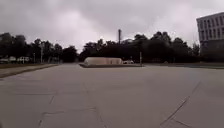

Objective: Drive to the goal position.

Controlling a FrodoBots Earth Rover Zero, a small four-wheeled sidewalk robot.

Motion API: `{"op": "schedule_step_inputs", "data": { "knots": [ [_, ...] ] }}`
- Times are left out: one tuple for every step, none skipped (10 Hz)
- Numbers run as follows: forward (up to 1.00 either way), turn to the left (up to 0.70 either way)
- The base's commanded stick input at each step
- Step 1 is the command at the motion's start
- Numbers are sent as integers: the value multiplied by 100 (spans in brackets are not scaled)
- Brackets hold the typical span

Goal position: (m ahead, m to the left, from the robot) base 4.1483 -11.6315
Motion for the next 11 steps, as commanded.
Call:
{"op": "schedule_step_inputs", "data": {
  "knots": [
    [70, 0],
    [70, 0],
    [70, 0],
    [70, 0],
    [70, 0],
    [70, -1],
    [70, -8],
    [70, -24],
    [70, -35],
    [70, -35],
    [70, -35]
  ]
}}
